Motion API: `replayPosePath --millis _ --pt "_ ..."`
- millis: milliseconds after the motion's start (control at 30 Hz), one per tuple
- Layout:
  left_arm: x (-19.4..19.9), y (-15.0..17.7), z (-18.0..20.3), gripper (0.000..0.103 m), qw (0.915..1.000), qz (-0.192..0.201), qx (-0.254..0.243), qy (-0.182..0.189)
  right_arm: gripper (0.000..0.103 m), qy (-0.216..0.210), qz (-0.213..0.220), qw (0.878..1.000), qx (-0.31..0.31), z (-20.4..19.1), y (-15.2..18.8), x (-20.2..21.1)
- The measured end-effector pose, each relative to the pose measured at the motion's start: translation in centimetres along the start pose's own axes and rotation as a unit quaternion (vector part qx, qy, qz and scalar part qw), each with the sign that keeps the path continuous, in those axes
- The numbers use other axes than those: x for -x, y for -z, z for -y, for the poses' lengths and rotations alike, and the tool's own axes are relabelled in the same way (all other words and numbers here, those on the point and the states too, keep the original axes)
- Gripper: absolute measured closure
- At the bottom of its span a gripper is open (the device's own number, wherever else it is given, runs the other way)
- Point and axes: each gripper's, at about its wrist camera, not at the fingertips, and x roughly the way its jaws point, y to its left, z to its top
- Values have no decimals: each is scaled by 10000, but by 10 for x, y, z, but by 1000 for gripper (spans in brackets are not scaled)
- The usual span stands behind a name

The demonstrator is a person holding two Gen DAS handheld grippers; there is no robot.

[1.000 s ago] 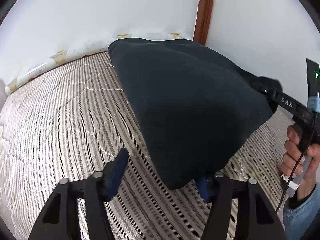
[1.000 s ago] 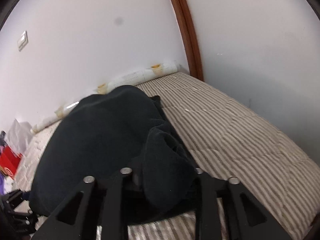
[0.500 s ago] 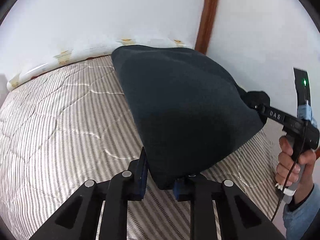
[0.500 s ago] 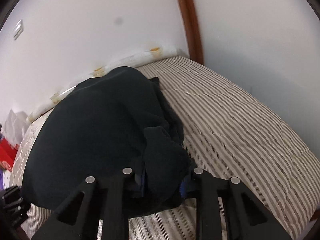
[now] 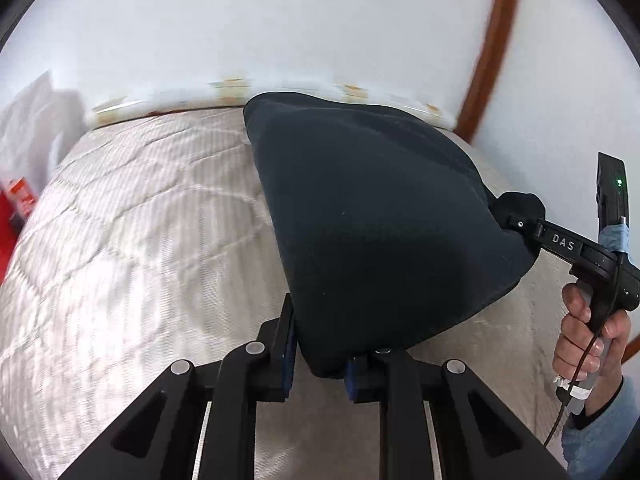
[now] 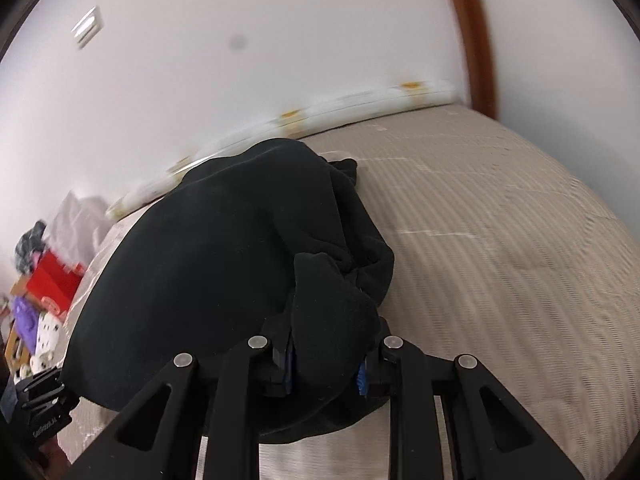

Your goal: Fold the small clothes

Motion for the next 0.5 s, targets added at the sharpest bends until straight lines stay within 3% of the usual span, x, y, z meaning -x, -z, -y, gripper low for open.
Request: replayPosePath --millis 200,500 --pt "13 19 -26 85 9998 -56 88 -147 81 -321 -56 9989 326 -42 9 -5" --pt "0 20 -16 83 9995 -68 -66 -285 70 -476 -94 9980 406 -25 18 14"
